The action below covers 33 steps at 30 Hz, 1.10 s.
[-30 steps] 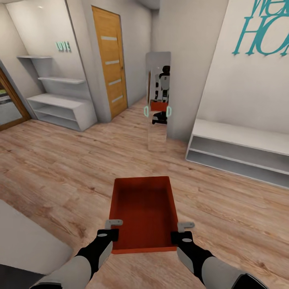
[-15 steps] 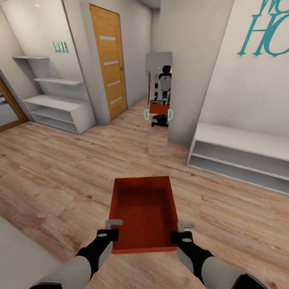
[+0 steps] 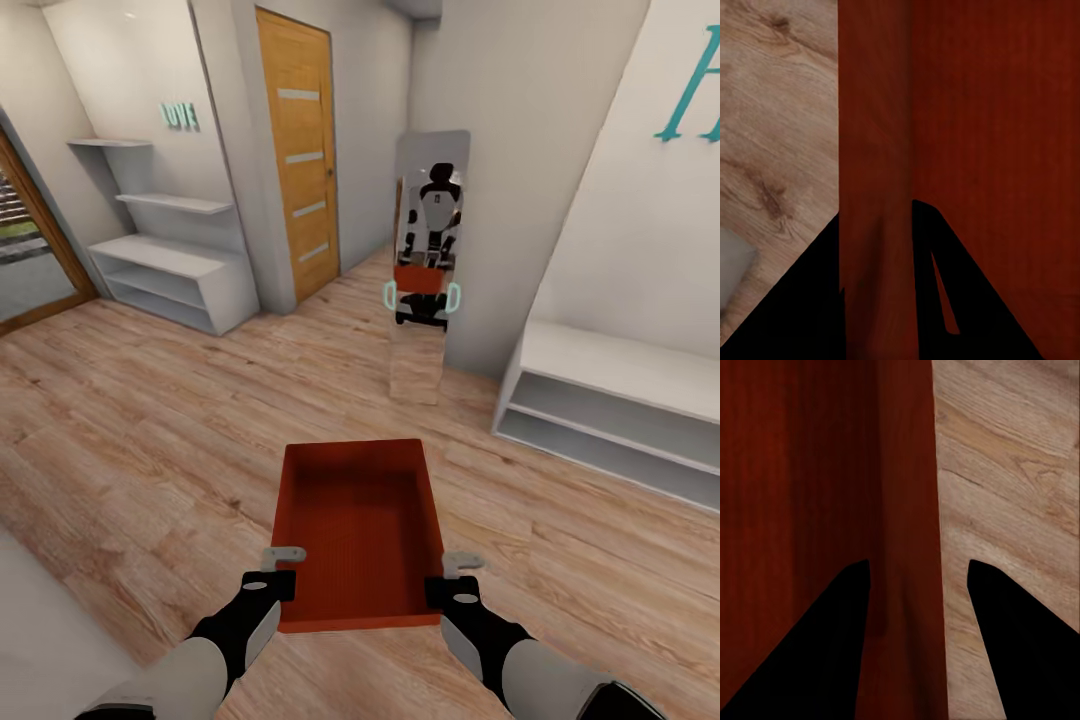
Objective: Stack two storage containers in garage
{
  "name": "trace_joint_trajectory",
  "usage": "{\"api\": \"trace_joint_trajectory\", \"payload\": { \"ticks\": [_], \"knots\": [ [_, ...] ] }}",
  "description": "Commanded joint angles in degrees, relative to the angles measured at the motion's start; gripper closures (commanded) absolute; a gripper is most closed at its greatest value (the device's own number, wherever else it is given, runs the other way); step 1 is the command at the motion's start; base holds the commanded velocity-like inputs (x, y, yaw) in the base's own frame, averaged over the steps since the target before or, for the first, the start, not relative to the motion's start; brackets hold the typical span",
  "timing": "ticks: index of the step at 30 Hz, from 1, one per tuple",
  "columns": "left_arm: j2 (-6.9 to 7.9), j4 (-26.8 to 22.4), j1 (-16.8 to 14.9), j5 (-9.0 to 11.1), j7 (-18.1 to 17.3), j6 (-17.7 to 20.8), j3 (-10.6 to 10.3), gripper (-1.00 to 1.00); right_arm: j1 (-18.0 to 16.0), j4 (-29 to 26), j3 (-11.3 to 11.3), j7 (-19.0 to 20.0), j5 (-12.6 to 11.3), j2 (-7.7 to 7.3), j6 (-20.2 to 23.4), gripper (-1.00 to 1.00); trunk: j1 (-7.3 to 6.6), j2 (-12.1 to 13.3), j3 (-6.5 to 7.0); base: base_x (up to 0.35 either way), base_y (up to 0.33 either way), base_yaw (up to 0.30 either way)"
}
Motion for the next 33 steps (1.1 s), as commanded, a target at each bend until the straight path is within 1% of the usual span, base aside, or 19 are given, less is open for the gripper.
{"api": "trace_joint_trajectory", "payload": {
  "ticks": [1,6,9,33],
  "knots": [
    [5.47,-0.1,0.0,2.8,-4.2,0.3,1.6,1.00,-0.1,-0.4,-2.0,-0.1,0.2,-1.16,-1.6,1.00,0.06,-0.1,-0.10,0.324,0.000,0.268],
    [5.47,-0.1,0.0,2.8,-4.2,0.3,1.6,1.00,-0.1,-0.4,-2.0,-0.1,0.2,-1.16,-1.6,1.00,0.06,-0.1,-0.10,0.324,0.000,0.268],
    [5.47,-0.1,0.0,2.8,-4.2,0.3,1.6,1.00,-0.1,-0.4,-2.0,-0.1,0.2,-1.15,-1.6,1.00,0.06,-0.1,-0.10,0.324,0.000,0.149],
    [5.47,-0.1,0.0,2.8,-4.2,0.3,1.6,1.00,-0.1,-0.4,-2.0,-0.1,0.2,-1.21,-1.6,1.00,0.06,-0.1,-0.10,0.324,0.000,0.004]
  ]
}}
